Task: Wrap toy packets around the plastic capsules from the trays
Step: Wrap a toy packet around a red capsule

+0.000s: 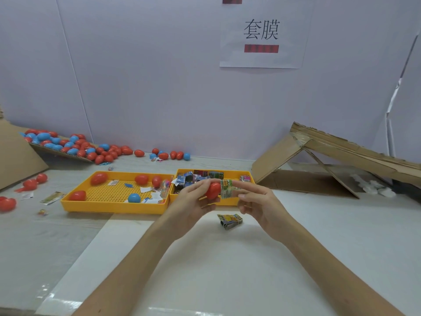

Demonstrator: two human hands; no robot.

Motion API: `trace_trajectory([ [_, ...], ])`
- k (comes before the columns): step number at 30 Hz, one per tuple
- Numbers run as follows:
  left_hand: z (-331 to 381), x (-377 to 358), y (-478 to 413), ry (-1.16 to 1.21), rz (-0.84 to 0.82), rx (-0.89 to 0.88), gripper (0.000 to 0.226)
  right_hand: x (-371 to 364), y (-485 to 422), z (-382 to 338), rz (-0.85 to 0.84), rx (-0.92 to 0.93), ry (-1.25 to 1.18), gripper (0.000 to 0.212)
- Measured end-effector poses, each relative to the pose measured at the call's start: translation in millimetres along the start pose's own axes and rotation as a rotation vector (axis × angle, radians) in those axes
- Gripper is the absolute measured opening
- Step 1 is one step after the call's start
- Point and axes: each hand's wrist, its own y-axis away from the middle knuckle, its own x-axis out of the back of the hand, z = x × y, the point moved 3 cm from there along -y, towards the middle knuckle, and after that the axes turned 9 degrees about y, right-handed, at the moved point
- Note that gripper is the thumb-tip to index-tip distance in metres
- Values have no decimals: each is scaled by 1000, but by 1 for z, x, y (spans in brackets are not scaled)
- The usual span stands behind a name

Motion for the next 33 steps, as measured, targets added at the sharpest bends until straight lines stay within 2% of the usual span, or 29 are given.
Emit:
trace_trajectory([
  [6, 5, 5, -2, 161, -64, 52, 34, 4, -2, 0, 72, 14, -11, 43],
  [11, 2, 3, -2, 68, -65, 34, 42, 4, -3, 1, 85, 21, -13, 43],
  [20, -2, 2, -3, -45, -49, 29, 35, 4, -3, 0, 86, 35, -28, 41],
  [29, -6, 3, -4, -176, -14, 46, 38, 0, -1, 1, 26, 43, 82, 34],
  [33, -8, 2, -4, -237, 8, 47, 37, -1, 3, -2, 70, 107, 182, 26],
])
